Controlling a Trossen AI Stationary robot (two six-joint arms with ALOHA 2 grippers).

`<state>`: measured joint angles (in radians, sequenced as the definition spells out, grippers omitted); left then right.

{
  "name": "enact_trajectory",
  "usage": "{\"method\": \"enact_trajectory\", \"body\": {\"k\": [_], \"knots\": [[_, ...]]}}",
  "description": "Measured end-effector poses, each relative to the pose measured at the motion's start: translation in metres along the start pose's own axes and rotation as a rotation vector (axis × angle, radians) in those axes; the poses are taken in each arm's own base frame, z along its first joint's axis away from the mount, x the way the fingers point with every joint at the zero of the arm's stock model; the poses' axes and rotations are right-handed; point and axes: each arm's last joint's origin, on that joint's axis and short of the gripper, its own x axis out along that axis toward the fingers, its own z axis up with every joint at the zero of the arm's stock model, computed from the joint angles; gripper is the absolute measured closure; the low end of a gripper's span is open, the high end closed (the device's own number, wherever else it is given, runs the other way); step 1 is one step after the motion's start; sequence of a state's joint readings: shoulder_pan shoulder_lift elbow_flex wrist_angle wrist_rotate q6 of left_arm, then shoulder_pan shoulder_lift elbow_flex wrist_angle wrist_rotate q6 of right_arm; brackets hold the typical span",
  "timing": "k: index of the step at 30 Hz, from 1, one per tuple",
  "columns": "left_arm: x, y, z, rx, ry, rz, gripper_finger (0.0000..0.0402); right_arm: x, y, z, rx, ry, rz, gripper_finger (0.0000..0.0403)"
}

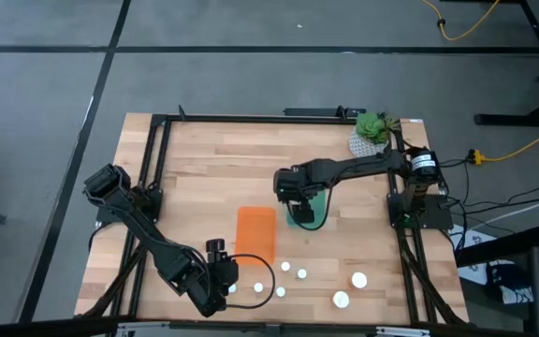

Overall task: Pick and place medicine bottles into bin by pill shape (circle, oval)
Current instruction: Put the big orange capsule bottle into the green bin

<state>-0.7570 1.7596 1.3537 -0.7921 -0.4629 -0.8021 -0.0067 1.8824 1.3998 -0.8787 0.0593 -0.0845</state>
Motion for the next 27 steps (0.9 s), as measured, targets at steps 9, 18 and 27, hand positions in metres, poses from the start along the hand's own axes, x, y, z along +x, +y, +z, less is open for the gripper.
{"method": "enact_trajectory", "body": {"k": [9,18,27], "knots": [[0.000,0.000,0.000,0.000,0.000,0.000,0.0190,-0.018,-0.002,0.008,0.002,-0.006,-0.001,0.0131],[0.000,0.000,0.000,0.000,0.000,0.000,0.0190,-0.067,0.012,0.009,0.066,0.122,0.019,0.0131],[0.000,0.000,0.000,0.000,0.000,0.000,0.0190,-0.089,0.067,-0.021,0.067,0.290,0.003,0.0131]]}}
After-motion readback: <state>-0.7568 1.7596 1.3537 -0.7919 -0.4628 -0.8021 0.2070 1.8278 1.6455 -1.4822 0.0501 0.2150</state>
